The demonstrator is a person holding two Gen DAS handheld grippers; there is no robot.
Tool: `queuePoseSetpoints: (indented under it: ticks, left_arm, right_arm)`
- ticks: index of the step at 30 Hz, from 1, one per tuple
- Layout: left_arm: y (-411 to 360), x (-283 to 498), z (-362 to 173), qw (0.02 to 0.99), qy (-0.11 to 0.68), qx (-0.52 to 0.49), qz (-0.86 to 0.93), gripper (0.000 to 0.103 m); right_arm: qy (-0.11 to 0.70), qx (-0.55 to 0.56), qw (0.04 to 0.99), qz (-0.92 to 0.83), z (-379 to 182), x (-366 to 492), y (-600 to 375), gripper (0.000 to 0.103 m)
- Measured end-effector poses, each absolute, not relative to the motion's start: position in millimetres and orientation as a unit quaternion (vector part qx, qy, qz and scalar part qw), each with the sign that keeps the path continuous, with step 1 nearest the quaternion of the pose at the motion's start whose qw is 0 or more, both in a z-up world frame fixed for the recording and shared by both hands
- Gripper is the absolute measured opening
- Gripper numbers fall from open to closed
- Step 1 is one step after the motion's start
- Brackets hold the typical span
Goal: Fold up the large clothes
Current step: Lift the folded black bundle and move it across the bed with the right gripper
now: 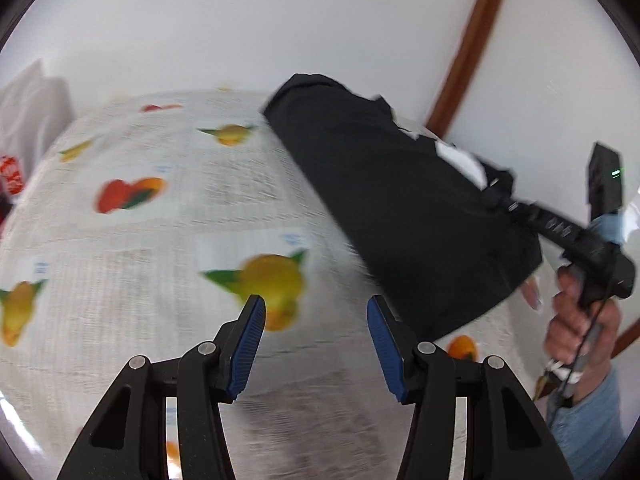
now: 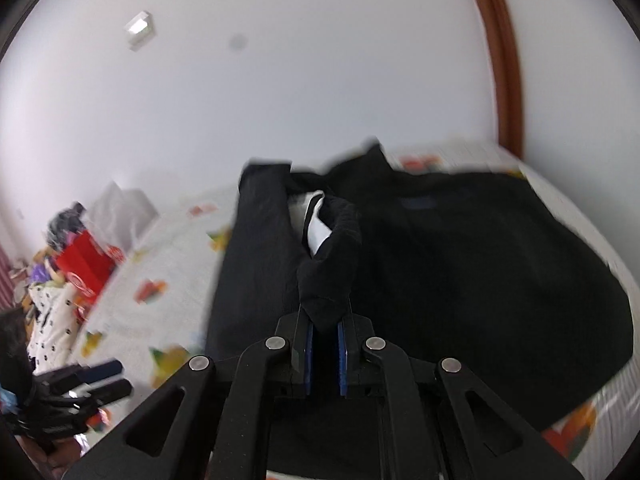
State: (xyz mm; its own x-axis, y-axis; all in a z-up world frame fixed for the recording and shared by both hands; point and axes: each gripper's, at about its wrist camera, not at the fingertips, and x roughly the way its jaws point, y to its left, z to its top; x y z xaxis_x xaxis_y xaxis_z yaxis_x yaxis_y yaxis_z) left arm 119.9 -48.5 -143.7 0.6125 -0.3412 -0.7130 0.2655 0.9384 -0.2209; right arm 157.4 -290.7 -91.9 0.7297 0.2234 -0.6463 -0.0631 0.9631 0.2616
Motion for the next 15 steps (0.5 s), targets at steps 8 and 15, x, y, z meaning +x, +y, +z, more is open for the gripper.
queuePoseSetpoints:
  ticks: [8, 15]
  left_arm:
    - [-105, 123, -164, 0.875, 0.436, -0.015, -0.208, 0.051]
    - [-129, 124, -171, 0.874, 0.439, 0.012, -0.208, 0.051]
  right_arm:
    - [0.387, 0.118, 0.911, 0.08, -119, 145, -315, 0.024]
    - [0.388, 0.041, 0.921, 0.012, -119, 124, -355, 0.029]
